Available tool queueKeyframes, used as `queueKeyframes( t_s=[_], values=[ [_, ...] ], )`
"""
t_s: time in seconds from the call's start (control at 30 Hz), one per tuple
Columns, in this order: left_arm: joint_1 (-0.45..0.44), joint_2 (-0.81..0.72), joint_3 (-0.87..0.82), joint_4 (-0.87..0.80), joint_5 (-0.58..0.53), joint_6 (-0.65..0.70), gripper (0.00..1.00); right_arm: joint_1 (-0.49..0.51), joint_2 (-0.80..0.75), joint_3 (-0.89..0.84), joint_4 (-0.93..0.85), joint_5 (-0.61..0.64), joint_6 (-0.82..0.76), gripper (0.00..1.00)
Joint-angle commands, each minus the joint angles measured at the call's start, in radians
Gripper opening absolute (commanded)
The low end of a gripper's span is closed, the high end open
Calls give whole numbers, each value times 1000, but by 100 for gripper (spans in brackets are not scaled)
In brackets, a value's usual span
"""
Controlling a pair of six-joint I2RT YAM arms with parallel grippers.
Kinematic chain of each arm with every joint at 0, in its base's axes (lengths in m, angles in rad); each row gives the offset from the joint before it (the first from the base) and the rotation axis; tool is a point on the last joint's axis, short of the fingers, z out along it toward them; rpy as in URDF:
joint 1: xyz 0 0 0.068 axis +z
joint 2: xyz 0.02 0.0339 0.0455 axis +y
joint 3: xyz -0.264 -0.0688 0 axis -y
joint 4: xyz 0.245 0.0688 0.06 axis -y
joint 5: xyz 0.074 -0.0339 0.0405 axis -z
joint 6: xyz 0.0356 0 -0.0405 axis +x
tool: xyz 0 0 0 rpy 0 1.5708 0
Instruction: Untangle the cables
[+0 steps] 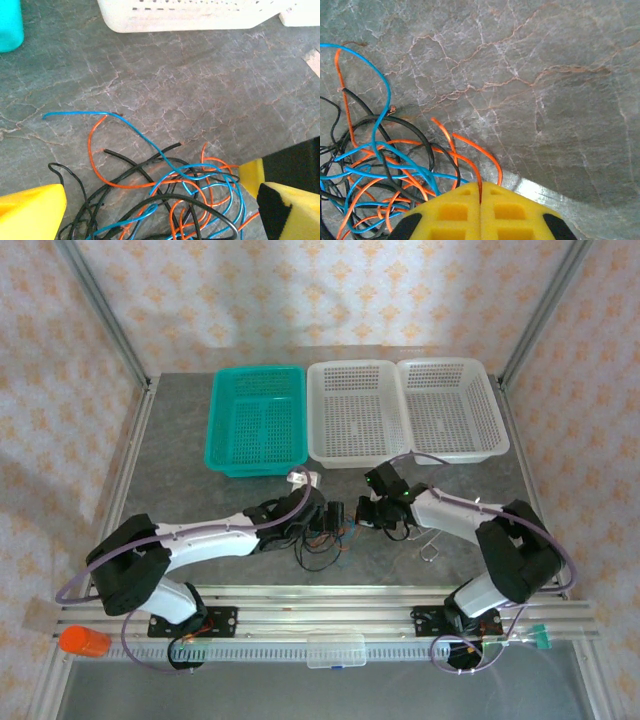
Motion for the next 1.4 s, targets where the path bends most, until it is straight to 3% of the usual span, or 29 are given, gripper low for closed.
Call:
queueKeyframes(
  t_s=[0.0,0.47,0.77,1.13,1.37],
  values=[
    [21,3,16,18,-9,-27,100,4,-60,40,-27,46,-11,0],
    [50,60,-10,144,135,-14,99,4,-284,15,66,93,-125,0],
    [46,117,4,145,117,-4,99,3,-338,0,140,136,-194,0],
    [39,233,106,28,-20,-55,99,3,-370,60,113,13,-264,0],
    [39,261,112,4,-58,-91,99,3,-467,93,127,18,-294,0]
  ],
)
